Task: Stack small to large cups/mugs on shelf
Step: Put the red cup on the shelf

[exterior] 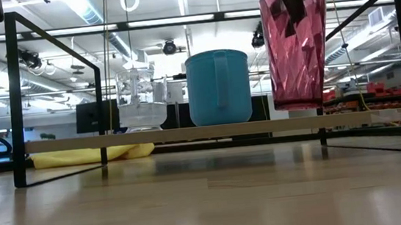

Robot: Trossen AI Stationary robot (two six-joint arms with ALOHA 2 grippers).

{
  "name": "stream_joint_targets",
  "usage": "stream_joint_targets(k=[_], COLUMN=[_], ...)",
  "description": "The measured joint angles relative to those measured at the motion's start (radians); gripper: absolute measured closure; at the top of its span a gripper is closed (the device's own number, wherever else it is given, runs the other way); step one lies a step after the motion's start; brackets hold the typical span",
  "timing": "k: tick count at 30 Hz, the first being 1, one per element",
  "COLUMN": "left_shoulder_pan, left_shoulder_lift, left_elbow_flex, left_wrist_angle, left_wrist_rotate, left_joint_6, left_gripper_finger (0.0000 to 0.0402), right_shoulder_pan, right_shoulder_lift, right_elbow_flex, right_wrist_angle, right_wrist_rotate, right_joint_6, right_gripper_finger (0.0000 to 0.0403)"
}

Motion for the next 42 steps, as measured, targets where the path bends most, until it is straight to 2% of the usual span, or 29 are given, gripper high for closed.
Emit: stream_joint_targets(k=[8, 18, 27, 37, 42], left_shoulder_pan=[0.0, 0.0, 0.0, 0.0, 0.0], left_shoulder_lift=[0.0, 0.0, 0.0, 0.0, 0.0], left_elbow_flex=[0.0, 0.0, 0.001, 0.001, 0.001], left_wrist_angle=[0.001, -0.001, -0.003, -0.003, -0.003], left_wrist_rotate=[0.0, 0.0, 0.0, 0.0, 0.0], left_joint_6=[0.0, 0.003, 0.005, 0.007, 0.007], left_gripper_finger=[0.0372, 0.0393, 0.0372, 0.0392, 0.0385], right_shoulder_pan=[0.0, 0.0, 0.0, 0.0, 0.0], right_shoulder_lift=[-0.001, -0.001, 0.0, 0.0, 0.0], right_elbow_flex=[-0.046, -0.069, -0.069, -0.069, -0.069], right_wrist_angle=[0.025, 0.073, 0.07, 0.064, 0.063], right_wrist_rotate=[-0.013, -0.025, 0.005, 0.009, 0.009], right_joint_6=[0.009, 0.006, -0.002, 0.012, 0.029], right_gripper_finger=[0.0397, 0.0393, 0.036, 0.0331, 0.0314])
